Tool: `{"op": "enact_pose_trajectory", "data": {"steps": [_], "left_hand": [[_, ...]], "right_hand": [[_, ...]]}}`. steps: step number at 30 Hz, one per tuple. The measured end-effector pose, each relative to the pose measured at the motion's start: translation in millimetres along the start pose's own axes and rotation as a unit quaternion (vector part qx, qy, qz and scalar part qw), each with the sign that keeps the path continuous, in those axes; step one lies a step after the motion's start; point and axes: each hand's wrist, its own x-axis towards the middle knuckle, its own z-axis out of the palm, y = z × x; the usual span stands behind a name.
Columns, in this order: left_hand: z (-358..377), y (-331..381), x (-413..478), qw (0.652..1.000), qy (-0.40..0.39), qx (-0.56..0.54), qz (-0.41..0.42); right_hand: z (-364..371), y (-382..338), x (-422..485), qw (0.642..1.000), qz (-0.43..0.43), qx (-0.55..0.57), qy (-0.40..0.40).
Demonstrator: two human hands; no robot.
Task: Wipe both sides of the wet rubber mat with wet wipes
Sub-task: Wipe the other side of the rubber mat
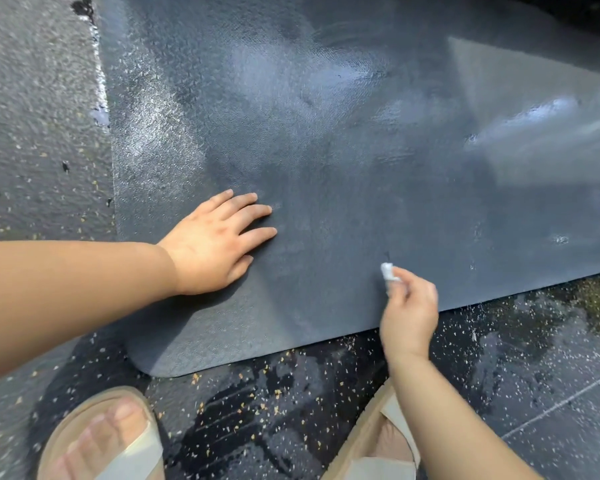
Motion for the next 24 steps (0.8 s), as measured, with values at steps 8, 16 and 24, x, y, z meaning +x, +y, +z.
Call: {"op": "enact_pose_trajectory", "data": {"steps": [8,16,24], "left_hand": [[-6.0,-7.3,-13.9,1.000,-0.008,0.014,-0.005],[-11.3,-18.7,-30.9,0.998,-0.002,0.050,-0.026],[-21.9,-28.9,-44.0,0.996,-0.028,0.060,-0.062]], "right_hand": [[49.6,-26.0,-67.1,1.000,0.007,0.018,-0.008],[42.0,-55.8,-62.7,0.984,-0.077,0.069,-0.148],[71.8,-70.1,-5.4,0.999,0.024,0.021,-0.004]]}}
